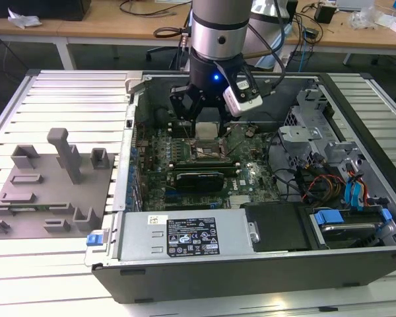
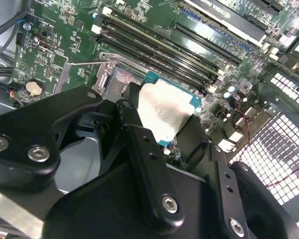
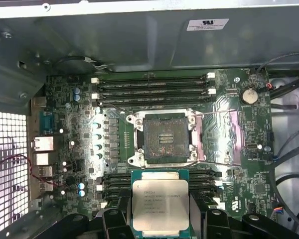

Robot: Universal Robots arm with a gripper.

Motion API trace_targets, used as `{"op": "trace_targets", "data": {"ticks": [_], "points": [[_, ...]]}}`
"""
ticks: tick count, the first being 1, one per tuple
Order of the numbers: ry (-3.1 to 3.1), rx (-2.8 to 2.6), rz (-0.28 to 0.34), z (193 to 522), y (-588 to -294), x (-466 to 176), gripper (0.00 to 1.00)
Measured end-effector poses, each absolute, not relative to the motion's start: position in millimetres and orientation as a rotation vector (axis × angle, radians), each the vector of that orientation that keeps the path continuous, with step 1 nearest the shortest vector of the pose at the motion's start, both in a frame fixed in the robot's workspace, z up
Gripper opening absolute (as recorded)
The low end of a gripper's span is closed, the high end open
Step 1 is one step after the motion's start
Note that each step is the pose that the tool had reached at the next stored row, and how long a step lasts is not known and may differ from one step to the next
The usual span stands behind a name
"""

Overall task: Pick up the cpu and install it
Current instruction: 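Pick up the cpu and move it towards the insertion slot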

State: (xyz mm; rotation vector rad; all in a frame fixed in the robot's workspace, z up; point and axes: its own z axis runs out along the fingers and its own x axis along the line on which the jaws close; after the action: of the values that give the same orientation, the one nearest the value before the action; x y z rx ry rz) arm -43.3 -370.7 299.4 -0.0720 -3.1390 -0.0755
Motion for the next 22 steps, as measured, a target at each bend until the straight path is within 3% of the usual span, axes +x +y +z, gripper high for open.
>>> {"op": "trace_targets", "data": {"ticks": [22], "points": [[-3.139, -0.071, -0.075, 278.5, -357.5, -37.0, 0.55]]}}
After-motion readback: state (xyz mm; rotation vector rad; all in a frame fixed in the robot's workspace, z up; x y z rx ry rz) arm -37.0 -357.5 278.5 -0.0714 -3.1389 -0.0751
